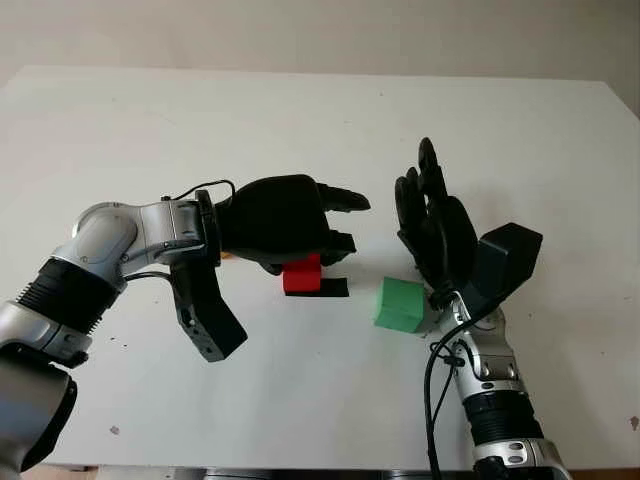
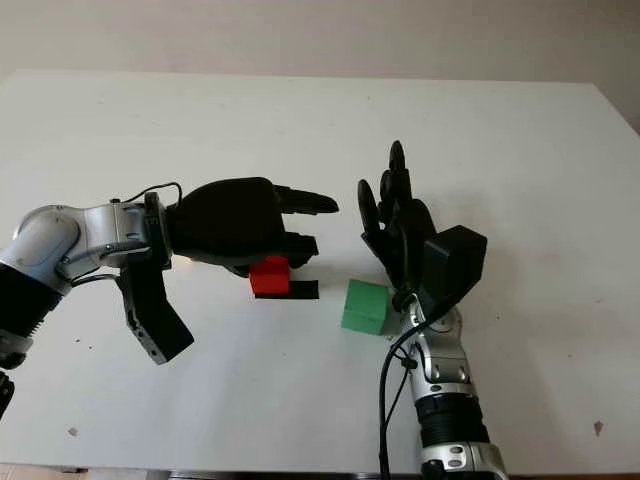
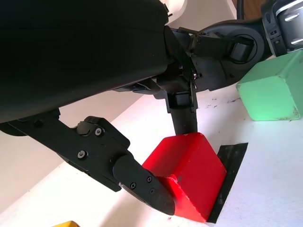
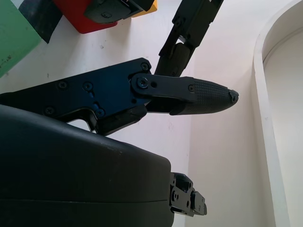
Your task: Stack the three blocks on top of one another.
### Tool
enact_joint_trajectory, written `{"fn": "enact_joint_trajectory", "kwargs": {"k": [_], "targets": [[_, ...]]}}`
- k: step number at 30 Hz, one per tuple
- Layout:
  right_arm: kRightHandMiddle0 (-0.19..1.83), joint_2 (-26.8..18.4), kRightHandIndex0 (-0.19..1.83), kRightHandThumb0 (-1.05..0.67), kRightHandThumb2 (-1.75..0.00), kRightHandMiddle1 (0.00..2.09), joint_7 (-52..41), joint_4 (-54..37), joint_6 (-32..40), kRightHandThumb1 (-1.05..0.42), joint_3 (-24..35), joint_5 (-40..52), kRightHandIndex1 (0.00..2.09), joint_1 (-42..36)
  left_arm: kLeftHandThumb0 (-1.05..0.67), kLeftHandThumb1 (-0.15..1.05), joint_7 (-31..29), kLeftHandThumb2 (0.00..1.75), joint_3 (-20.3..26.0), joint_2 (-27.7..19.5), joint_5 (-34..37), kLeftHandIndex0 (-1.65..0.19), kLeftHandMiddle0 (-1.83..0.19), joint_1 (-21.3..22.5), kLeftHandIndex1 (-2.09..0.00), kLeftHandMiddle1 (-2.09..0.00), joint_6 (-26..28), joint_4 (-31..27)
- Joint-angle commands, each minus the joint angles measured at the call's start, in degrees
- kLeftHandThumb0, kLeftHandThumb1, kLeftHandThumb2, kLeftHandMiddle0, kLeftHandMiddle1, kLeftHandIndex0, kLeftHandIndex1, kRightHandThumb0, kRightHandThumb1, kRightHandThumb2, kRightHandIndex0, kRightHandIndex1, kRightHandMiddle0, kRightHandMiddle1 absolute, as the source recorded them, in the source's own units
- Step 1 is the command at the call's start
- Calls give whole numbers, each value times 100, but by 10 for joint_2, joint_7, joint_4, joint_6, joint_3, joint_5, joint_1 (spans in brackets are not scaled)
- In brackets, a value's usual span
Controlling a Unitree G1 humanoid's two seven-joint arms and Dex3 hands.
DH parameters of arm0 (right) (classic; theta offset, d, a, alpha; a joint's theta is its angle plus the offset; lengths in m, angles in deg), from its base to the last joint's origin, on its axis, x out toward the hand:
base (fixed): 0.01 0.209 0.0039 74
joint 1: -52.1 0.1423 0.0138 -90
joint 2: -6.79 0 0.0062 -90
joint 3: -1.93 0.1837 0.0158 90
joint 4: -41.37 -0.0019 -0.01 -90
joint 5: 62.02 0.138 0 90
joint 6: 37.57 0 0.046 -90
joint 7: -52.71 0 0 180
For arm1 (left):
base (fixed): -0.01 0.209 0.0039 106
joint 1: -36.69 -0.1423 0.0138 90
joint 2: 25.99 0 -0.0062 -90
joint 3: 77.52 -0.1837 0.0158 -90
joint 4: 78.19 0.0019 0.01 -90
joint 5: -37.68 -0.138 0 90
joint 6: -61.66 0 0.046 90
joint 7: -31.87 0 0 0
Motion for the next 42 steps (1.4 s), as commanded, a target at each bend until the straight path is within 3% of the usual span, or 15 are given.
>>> {"fn": "enact_joint_trajectory", "kwargs": {"k": [1,11,18,31,34,36,38,42], "targets": [[-19,-3,-19,-76,-46,0,1,-11,-7,-105,3,2,0,-1,-35,82,4,6,-11,7,-2,-62,-34,5,-136,-5,2,2],[-19,-12,-19,-76,-50,0,12,-16,1,-105,7,-4,0,6,-37,83,3,6,-13,17,12,-60,-33,6,-146,-5,6,1],[-19,-23,-19,-76,-51,1,14,-6,-23,-105,14,-8,0,16,-38,83,-13,6,-10,21,29,-58,-33,4,-143,-5,4,-14],[-19,-26,-19,-76,-49,0,14,-25,-4,-105,21,4,0,18,-39,82,-45,5,-11,23,41,-64,-32,-5,-141,-5,7,-28],[-19,-26,-19,-75,-50,0,14,-27,-3,-105,19,5,0,17,-43,84,-59,6,-9,16,41,-50,-23,-13,-113,-2,11,-42],[-19,-27,-19,-74,-50,0,12,-25,-5,-105,19,5,0,17,-45,85,-67,5,-11,9,32,-46,-14,-13,-66,-2,10,-51],[-19,-28,-19,-74,-51,0,11,-20,-8,-105,20,4,0,18,-46,84,-68,5,-12,3,24,-46,-8,-14,-35,-3,8,-56],[-19,-27,-19,-75,-50,0,15,-17,-10,-105,18,0,0,18,-46,80,-42,5,-10,-11,3,-39,-1,-18,-16,-2,5,-59]]}}
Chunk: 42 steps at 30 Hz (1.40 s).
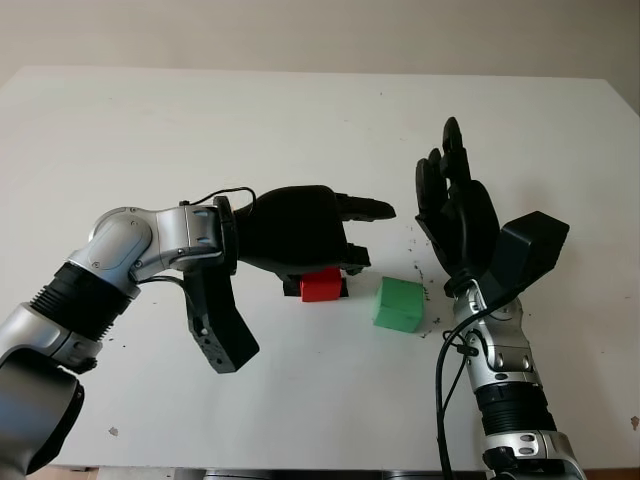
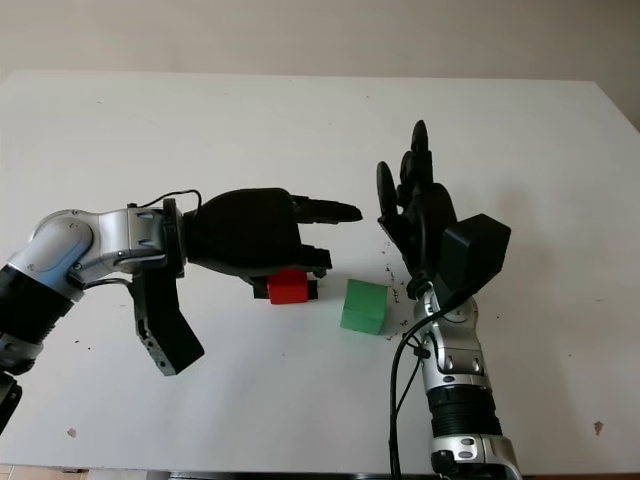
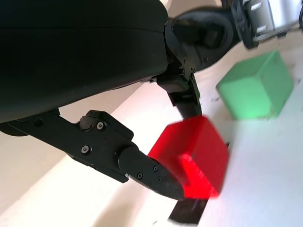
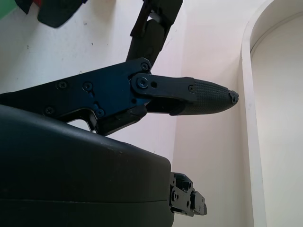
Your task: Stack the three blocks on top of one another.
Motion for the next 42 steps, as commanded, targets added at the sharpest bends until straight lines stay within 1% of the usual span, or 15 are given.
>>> {"fn": "enact_joint_trajectory", "kwargs": {"k": [1,5,7,10,14,16,18,22,24,27,28,31,33,37,42], "targets": [[-19,-5,-19,-75,-50,1,2,-3,-6,-105,0,-3,0,1,-45,80,10,4,0,-11,-4,-38,0,-9,-14,-2,-3,-9],[-19,-5,-19,-75,-50,1,1,-4,-3,-105,1,-2,0,1,-44,76,8,4,11,-29,-1,-30,2,-13,-8,-2,2,-26],[-19,-5,-19,-75,-50,0,1,-3,-3,-105,1,-2,0,1,-42,75,-5,4,19,-41,4,-19,8,-15,-3,-1,9,-41],[-19,-5,-19,-75,-50,0,-1,-4,-2,-105,2,0,0,1,-36,75,-18,5,42,-54,14,-7,15,-24,-1,-1,31,-61],[-19,-5,-19,-75,-50,1,-2,-6,2,-105,1,2,0,0,-29,78,-31,6,92,-78,39,0,15,-44,-1,-4,73,-92],[-19,-5,-19,-75,-49,1,-4,-3,-2,-105,1,2,0,1,-24,79,-36,6,123,-84,80,-4,12,-57,-4,-6,87,-94],[-19,-5,-19,-75,-49,1,-7,0,-5,-105,2,3,0,2,-23,80,-36,7,146,-88,109,-8,9,-65,-6,-7,97,-90],[-19,-5,-19,-75,-50,1,-8,3,-8,-105,1,2,0,3,-26,88,-95,8,191,-104,181,-10,12,-59,-7,-5,143,-83],[-19,-6,-19,-75,-50,1,-8,3,-8,-105,0,0,0,3,-25,88,-105,8,210,-116,203,-15,10,-52,-9,-6,154,-65],[-19,-5,-19,-75,-50,1,-9,0,0,-105,2,3,0,3,-31,82,-132,5,208,-145,184,-17,9,-32,-8,-6,168,-42],[-19,-5,-19,-75,-50,1,-9,-3,4,-105,2,5,0,3,-40,80,-138,4,203,-156,176,-18,8,-25,-8,-6,164,-32],[-19,-6,-19,-74,-50,0,-8,-6,6,-105,2,5,0,3,-59,78,-145,4,184,-186,149,-21,6,-8,-7,-6,127,-4],[-19,-7,-19,-75,-50,0,-6,-6,8,-105,2,3,0,2,-64,80,-153,6,170,-202,122,-20,8,-1,-6,-5,111,-5],[-19,-8,-19,-75,-50,1,-9,-4,6,-105,1,2,0,2,-65,80,-135,5,159,-213,89,-21,8,-4,-6,-5,88,-6],[-18,-8,-19,-76,-50,2,-9,-6,9,-105,0,1,0,2,-65,79,-106,5,141,-212,47,-20,9,-3,-5,-5,69,-3]]}}
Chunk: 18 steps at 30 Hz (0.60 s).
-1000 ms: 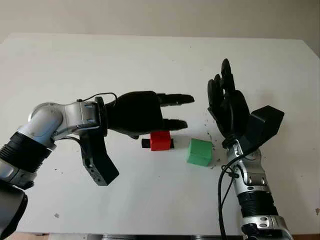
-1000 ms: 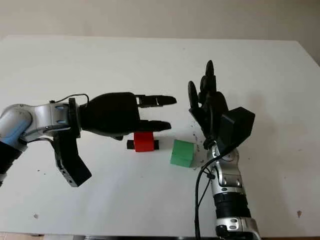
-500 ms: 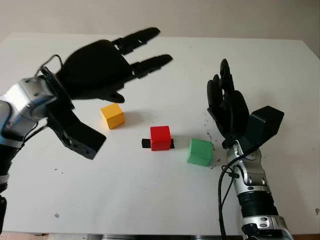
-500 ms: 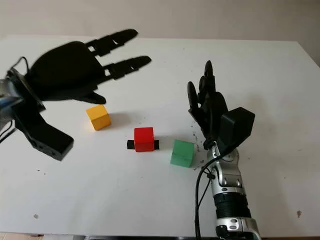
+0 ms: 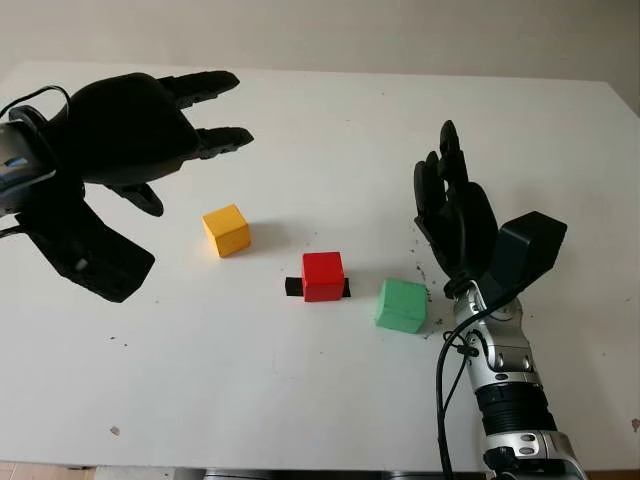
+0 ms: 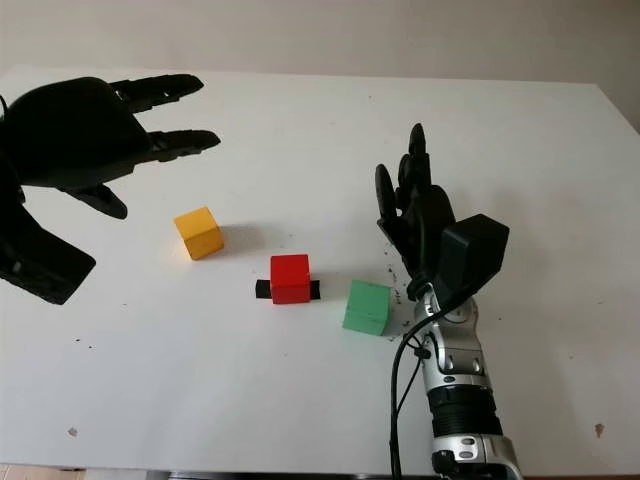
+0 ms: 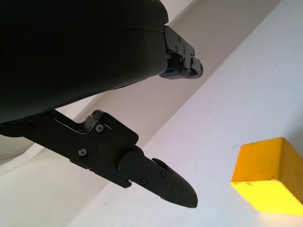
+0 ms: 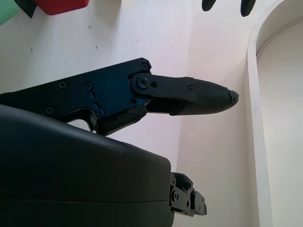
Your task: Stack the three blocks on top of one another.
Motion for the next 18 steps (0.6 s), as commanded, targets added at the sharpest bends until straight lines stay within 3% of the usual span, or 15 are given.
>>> {"fn": "enact_joint_trajectory", "kwargs": {"k": [1,10,18], "targets": [[-18,-6,-19,-76,-50,2,0,-10,3,-105,1,-1,0,2,-66,80,16,6,-13,-10,-19,-19,9,12,-5,-5,-9,3],[-19,-3,-19,-75,-49,1,-5,-5,-1,-105,2,4,0,1,-69,78,91,5,-59,38,-53,-31,3,34,-9,-7,-29,52],[-19,-5,-19,-75,-49,1,0,-15,4,-105,2,1,0,-4,-68,79,179,6,-116,65,-111,-34,3,71,-6,-5,-30,153]]}}
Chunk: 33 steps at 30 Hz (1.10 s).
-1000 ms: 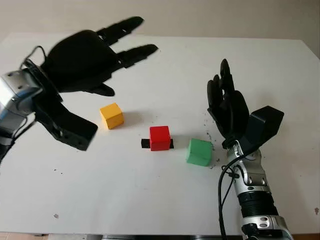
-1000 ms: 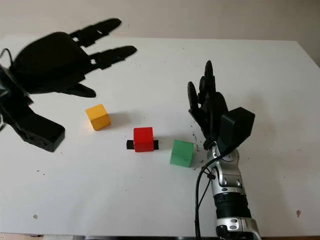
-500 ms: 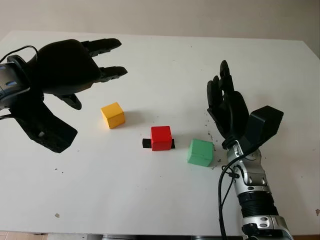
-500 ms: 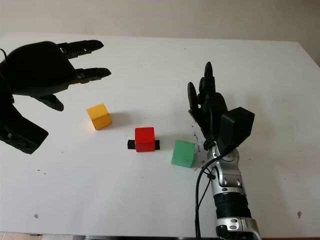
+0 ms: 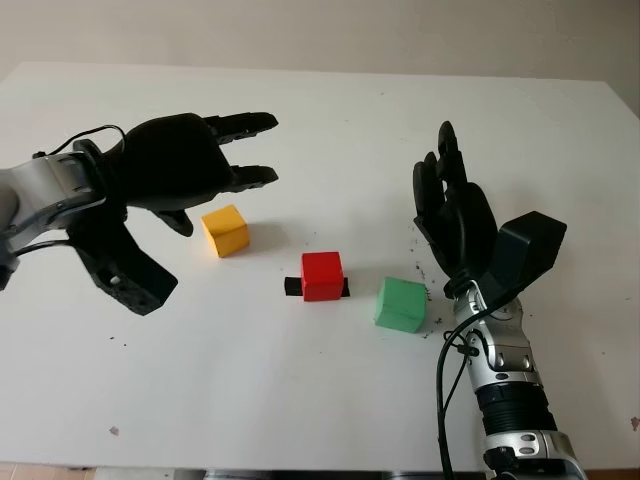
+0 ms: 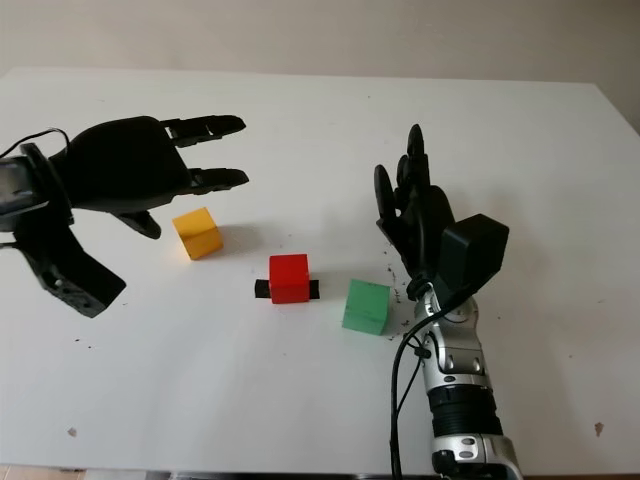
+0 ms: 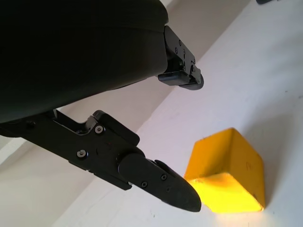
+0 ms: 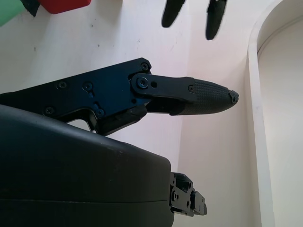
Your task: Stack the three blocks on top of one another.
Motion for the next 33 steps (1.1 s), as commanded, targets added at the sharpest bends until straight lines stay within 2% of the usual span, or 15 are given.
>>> {"fn": "enact_joint_trajectory", "kwargs": {"k": [1,8,18,23,28,33], "targets": [[-19,-5,-19,-75,-49,2,0,-15,2,-105,2,1,0,-3,-67,80,15,6,-15,5,-9,-33,3,23,-5,-5,-2,21],[-19,-6,-19,-75,-49,2,0,-14,1,-105,2,1,0,-2,-62,81,62,6,-45,17,-8,-43,1,40,-10,-6,-14,75],[-19,-9,-19,-76,-49,3,-1,-10,-10,-105,2,-3,0,-1,-62,79,109,5,-78,24,-16,-56,-3,52,-12,-7,-18,116],[-19,-8,-19,-77,-48,2,0,-12,-4,-105,3,-1,0,-1,-59,81,73,6,-74,28,10,-61,-5,48,-11,-6,-23,113],[-19,-9,-19,-76,-49,3,2,-16,-2,-105,0,-4,0,-4,-59,82,69,6,-74,29,24,-69,-8,43,-12,-7,-23,117],[-19,-12,-19,-75,-50,1,-3,-14,-8,-105,1,-5,0,-5,-57,83,92,6,-77,31,23,-79,-13,42,-16,-8,-27,124]]}}
